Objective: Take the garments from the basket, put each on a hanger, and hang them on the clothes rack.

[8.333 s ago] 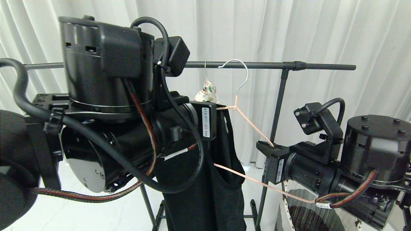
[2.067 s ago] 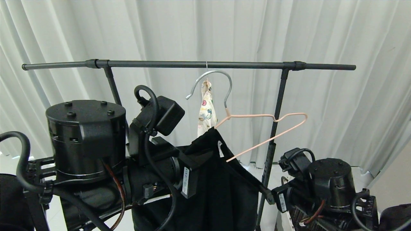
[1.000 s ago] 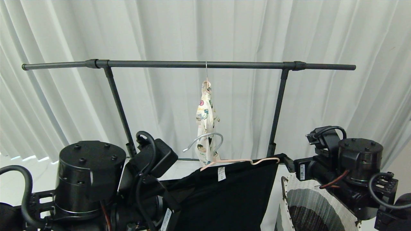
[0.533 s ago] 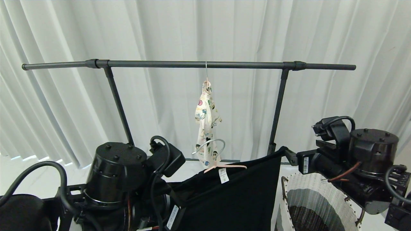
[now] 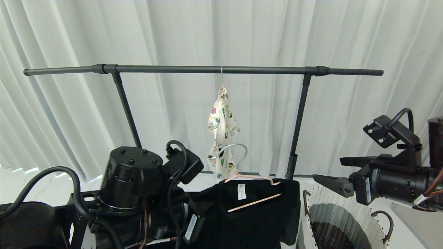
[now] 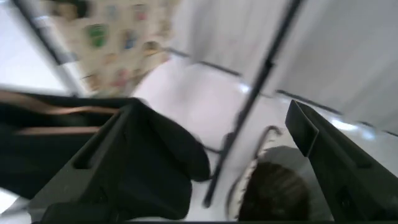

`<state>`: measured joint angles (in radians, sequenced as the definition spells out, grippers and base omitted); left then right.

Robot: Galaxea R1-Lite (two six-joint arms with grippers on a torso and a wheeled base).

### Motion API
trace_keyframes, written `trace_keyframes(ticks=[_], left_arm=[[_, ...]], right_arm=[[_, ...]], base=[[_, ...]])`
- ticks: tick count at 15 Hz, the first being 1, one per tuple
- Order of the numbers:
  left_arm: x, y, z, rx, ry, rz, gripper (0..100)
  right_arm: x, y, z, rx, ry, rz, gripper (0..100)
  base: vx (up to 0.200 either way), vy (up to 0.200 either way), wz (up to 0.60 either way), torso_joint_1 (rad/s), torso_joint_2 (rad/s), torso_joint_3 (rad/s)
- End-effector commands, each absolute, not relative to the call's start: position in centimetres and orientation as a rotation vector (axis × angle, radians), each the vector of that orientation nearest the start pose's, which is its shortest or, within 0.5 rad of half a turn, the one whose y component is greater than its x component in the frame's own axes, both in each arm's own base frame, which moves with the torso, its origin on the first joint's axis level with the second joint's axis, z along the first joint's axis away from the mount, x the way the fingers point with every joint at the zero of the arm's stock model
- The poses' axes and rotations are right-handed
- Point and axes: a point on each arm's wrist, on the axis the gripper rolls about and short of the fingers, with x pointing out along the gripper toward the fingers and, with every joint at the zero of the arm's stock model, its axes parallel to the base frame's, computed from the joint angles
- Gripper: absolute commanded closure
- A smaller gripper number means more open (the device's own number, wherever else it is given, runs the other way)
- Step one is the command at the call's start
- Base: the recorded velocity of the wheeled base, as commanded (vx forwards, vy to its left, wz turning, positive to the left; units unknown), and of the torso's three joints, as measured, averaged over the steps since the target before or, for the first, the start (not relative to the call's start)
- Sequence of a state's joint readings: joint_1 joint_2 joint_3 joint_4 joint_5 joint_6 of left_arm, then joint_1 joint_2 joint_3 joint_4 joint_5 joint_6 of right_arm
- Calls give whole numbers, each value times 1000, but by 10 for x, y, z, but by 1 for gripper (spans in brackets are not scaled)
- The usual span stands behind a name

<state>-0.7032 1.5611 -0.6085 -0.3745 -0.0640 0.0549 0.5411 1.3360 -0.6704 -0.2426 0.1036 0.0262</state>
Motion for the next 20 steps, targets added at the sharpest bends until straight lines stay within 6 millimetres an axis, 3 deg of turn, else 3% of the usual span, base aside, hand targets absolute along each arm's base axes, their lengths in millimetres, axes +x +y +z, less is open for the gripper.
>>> trace_keyframes(ticks=[1,7,10,16,20], left_arm=[[184,-159,149,234,525,-784,100],[165,-182,158,240,436,-918,100],[160,-183,150,372,402,-970,100],[152,-194,156,381,368,-1023,100],[149,-196,155,383,369,-1034,100]], right_arm=[[166,105,216,-94,360,672,0],[138,133,206,-334,469,1072,0],[146,143,194,-421,491,1112,0],[155,156,176,-503,533,1149,0],[155,157,174,-520,531,1159,0]], base=[[0,0,0,0,0,0],[0,0,0,0,0,0],[0,0,0,0,0,0],[0,0,0,0,0,0],[0,0,0,0,0,0]])
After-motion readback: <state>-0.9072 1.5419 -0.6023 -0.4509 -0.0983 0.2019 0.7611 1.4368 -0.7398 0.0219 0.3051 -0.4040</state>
